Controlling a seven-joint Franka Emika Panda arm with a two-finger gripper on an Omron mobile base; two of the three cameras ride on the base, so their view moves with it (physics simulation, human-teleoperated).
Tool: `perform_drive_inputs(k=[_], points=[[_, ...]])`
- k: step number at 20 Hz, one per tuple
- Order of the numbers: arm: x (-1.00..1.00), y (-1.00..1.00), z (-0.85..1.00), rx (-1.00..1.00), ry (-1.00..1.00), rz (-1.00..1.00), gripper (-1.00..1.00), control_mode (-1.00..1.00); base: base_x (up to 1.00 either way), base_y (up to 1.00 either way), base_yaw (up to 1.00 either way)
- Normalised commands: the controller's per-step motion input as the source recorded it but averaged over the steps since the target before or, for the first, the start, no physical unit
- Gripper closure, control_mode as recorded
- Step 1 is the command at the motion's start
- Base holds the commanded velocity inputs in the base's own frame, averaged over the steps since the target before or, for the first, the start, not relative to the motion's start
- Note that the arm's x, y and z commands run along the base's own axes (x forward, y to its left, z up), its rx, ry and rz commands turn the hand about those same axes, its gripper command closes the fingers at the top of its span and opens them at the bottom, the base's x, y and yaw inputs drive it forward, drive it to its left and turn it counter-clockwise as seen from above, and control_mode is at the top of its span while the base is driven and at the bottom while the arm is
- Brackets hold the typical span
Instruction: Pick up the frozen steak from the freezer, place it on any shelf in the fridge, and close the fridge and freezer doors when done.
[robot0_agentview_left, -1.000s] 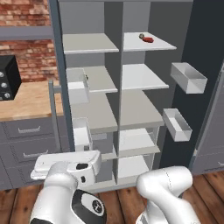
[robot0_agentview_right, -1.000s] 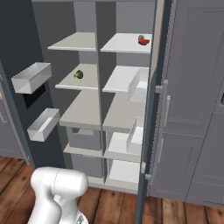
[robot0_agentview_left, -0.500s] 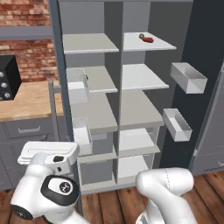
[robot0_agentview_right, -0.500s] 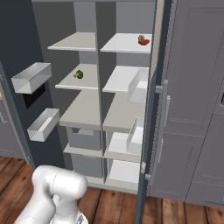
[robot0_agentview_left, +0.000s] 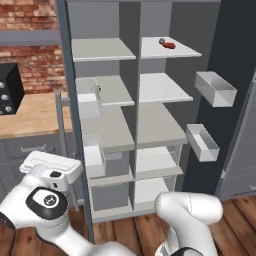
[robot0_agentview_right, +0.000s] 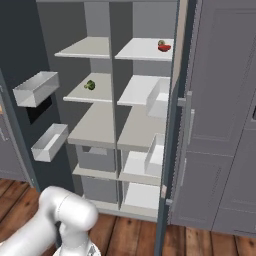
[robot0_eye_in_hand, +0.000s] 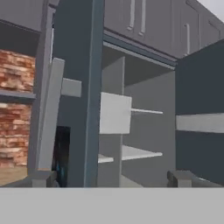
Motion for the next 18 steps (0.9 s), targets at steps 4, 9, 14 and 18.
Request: perform_drive_inputs(k=[4, 9, 14, 18], points=[[0.40, 0.19, -0.18, 0.08, 0.00, -0.26, -1.00, -1.00, 0.00, 0.00, 0.00], [0.54, 0.34, 0.00, 0.01, 0.00, -0.21, -1.00, -1.00, 0.00, 0.00, 0.00], [0.62, 0.41, -0.08, 0.00, 0.00, -0.12, -1.00, -1.00, 0.00, 0.00, 0.00], [0.60, 0.26, -0.13, 0.00, 0.00, -0.07, -1.00, -1.00, 0.00, 0.00, 0.00]])
